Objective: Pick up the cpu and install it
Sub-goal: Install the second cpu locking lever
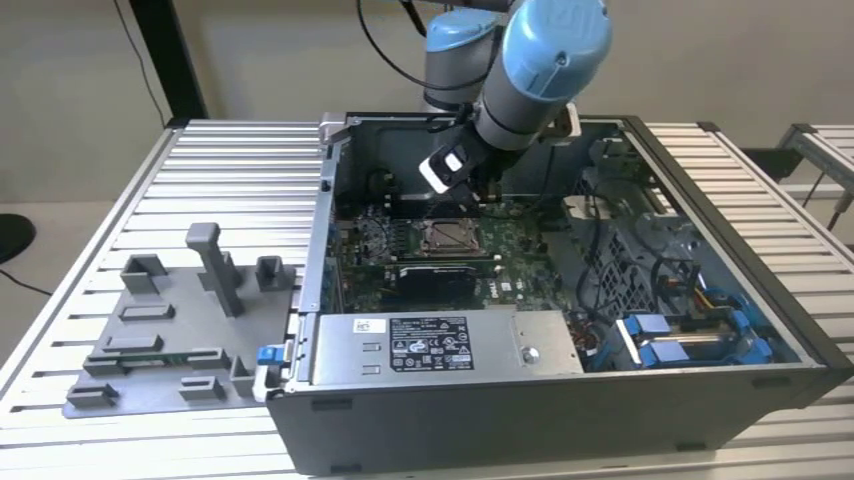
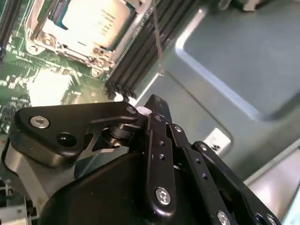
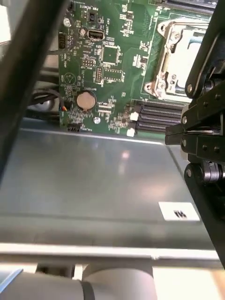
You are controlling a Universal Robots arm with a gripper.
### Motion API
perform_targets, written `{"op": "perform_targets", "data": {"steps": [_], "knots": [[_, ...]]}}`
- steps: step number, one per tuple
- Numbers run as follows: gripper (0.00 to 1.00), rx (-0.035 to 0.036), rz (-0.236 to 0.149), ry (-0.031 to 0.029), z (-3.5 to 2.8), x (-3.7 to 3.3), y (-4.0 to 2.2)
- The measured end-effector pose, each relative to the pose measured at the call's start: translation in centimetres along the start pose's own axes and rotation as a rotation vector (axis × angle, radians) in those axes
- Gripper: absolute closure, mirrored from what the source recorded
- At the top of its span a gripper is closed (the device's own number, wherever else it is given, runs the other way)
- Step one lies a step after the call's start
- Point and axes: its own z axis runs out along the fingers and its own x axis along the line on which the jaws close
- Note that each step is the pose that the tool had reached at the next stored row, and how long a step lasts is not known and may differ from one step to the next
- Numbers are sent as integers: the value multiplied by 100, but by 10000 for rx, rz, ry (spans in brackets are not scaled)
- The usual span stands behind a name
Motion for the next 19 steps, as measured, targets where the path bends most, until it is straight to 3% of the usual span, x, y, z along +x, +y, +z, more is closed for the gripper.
{"op": "perform_targets", "data": {"steps": [3,9,12,14,19], "knots": [[100,1,0,32,-66,50,-64],[100,21,17,132,-142,122,-277],[100,86,57,136,-148,135,-360],[100,168,97,25,-149,137,-388],[100,483,251,-563,-147,141,-431]]}}
